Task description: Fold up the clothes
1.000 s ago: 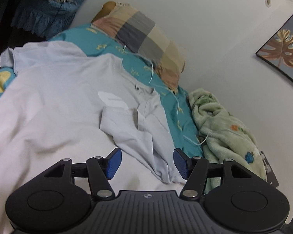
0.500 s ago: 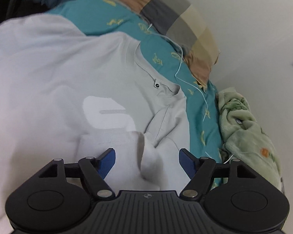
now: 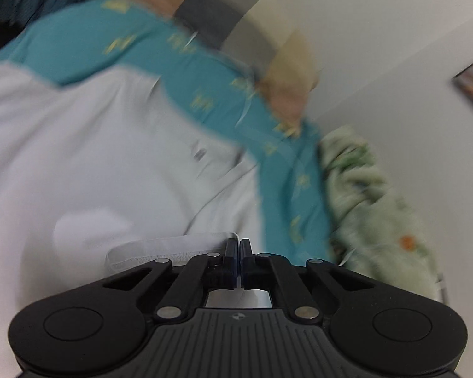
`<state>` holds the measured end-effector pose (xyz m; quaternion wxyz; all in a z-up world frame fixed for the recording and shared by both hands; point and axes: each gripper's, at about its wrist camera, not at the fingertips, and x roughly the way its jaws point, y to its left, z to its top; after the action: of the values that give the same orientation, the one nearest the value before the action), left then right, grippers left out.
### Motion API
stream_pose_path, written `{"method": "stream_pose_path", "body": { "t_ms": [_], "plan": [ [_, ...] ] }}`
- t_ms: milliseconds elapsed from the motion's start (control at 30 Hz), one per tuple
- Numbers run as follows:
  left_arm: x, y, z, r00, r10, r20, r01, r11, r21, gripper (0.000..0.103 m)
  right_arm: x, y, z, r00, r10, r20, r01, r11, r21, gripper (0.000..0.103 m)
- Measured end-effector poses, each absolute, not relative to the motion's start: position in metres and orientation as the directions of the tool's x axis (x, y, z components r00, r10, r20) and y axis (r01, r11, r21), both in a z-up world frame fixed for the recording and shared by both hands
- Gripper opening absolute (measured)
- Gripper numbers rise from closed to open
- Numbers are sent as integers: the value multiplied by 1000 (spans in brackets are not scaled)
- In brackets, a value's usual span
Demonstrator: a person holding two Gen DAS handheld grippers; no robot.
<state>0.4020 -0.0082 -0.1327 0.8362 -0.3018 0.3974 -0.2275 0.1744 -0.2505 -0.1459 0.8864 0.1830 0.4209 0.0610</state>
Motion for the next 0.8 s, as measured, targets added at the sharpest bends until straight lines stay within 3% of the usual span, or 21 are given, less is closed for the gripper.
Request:
{"method": "stream_pose_path", "body": {
  "t_ms": [200, 267, 333, 533, 800],
  "plan": [
    [395, 4, -133, 602, -579, -551, 121, 748, -653, 5, 176, -249, -147, 636, 257, -728, 49, 927, 371, 41],
    [392, 9, -134, 606, -564, -561, 113, 759, -641, 21, 177, -248, -149, 629, 253, -735, 51, 930, 364, 41],
    [389, 13, -135, 610, -549, -572, 104, 771, -629, 30, 178, -248, -151, 625, 252, -738, 51, 931, 361, 41],
    [380, 25, -139, 621, -502, -602, 77, 803, -591, 48, 178, -248, -150, 630, 253, -735, 52, 930, 365, 41],
    [322, -16, -159, 524, -482, -702, 133, 860, -492, 46, 174, -255, -143, 644, 240, -727, 90, 920, 383, 41]
  ]
}}
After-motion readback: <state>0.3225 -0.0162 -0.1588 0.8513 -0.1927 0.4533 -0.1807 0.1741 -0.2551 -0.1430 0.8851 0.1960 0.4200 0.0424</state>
